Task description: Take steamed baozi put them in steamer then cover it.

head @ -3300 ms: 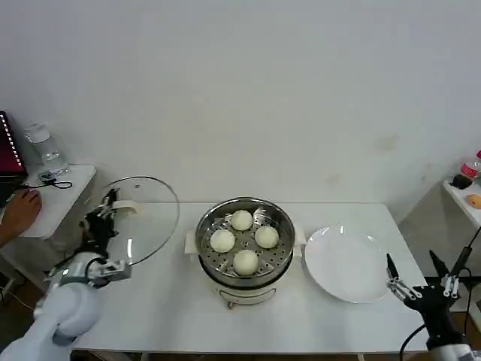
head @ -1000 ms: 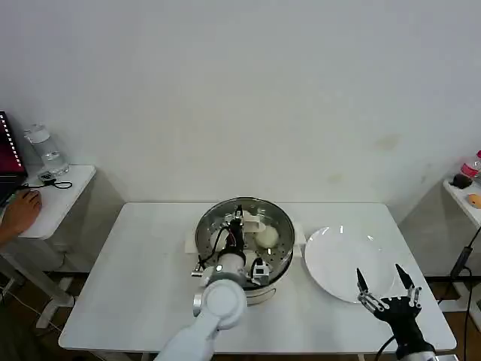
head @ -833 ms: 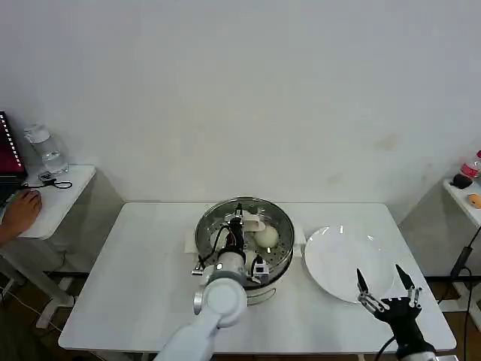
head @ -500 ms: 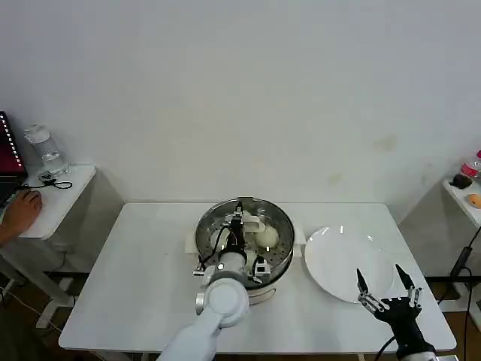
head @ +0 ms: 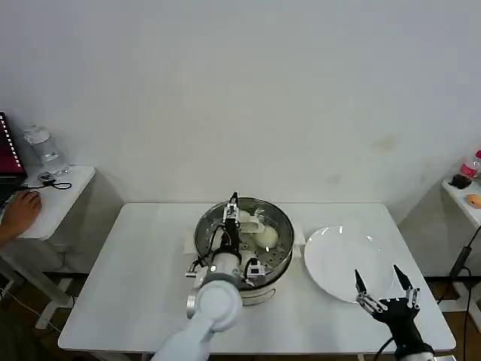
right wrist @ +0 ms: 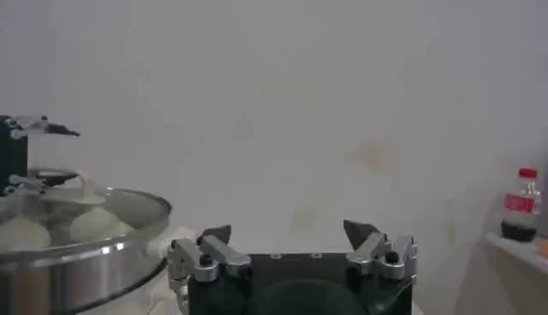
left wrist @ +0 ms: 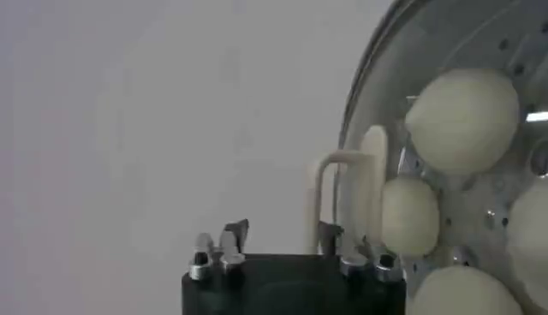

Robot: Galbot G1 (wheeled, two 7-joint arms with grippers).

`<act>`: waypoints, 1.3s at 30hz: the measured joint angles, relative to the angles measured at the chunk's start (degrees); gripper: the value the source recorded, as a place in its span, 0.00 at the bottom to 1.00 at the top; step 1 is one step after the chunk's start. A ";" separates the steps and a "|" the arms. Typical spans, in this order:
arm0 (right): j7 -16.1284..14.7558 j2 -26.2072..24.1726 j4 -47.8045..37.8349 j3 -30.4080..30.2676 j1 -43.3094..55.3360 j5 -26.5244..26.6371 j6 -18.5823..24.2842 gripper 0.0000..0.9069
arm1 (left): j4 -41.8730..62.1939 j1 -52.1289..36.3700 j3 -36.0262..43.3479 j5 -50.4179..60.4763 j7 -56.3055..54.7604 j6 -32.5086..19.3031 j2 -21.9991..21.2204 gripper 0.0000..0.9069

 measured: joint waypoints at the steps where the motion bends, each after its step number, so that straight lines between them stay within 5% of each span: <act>1: 0.00 0.02 0.05 -0.01 -0.03 -0.04 -0.01 1.00 | -0.49 0.29 0.17 -0.31 0.00 -0.01 0.38 1.00; 24: -0.04 0.16 -0.55 -0.77 -0.32 -0.82 0.28 1.00 | -13.38 7.15 -0.79 -9.20 -1.39 -0.95 10.02 1.00; 32: -0.04 -0.06 -1.06 -1.40 -0.23 -1.08 0.38 1.00 | -19.75 12.28 -6.12 -21.02 -9.18 -6.83 13.08 1.00; 39: 0.31 -0.86 -1.29 -2.35 -0.91 -1.09 0.64 1.00 | -21.77 20.22 -17.38 -44.67 -23.37 -16.11 13.11 1.00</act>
